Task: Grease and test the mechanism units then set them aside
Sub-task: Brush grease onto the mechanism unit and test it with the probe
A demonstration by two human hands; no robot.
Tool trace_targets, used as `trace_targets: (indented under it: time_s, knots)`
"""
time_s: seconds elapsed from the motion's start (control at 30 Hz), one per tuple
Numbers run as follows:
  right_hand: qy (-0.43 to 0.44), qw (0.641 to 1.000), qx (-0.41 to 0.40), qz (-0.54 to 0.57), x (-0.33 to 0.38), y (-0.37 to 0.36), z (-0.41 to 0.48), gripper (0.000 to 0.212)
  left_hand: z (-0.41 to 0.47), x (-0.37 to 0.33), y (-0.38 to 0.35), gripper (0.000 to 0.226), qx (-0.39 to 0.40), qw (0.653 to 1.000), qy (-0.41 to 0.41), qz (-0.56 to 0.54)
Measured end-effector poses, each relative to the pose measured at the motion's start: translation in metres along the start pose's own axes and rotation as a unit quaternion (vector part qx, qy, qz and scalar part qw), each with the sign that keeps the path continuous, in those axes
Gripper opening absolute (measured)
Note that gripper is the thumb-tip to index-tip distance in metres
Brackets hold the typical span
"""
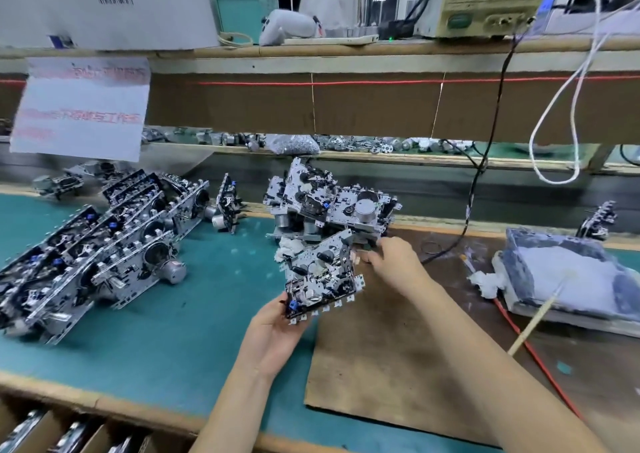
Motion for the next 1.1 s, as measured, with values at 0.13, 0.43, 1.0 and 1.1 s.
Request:
trace_targets:
  time_s: [0.13,0.43,1.0,1.1]
  knots:
    - [0.023,0.994,0.052,-0.09,0.005,-0.022,-0.001,0.029,-0.004,0.0,-0.013,0.023,0.041,0.998,-0.006,0.053]
    - [-0.003,0.986,0.062,0.154,-0.01,-0.011,-0.019,0.031,0.0,0.006,-0.022,0.032,0.036,0.996,-0.014,0.084]
    - [0.094,0.953,-0.023,0.288,-0.006,0.04,-0.059,0.045,0.003,0.001,-0.015,0.04,0.028,0.995,-0.031,0.086]
    - [0.098,0.948,-0.043,0.299,-0.004,0.042,-0.06,0.044,0.0,0.0,-0.021,0.036,0.047,0.995,-0.029,0.089]
Point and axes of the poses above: each hand's wrist, its own z-axis towards the middle knuckle, its own y-axis out of the back of the hand, x = y × z, the point moved 8 cm from there along z, towards the middle knuckle, and after that the axes turned 8 degrees about -z, right-handed, at the moved point
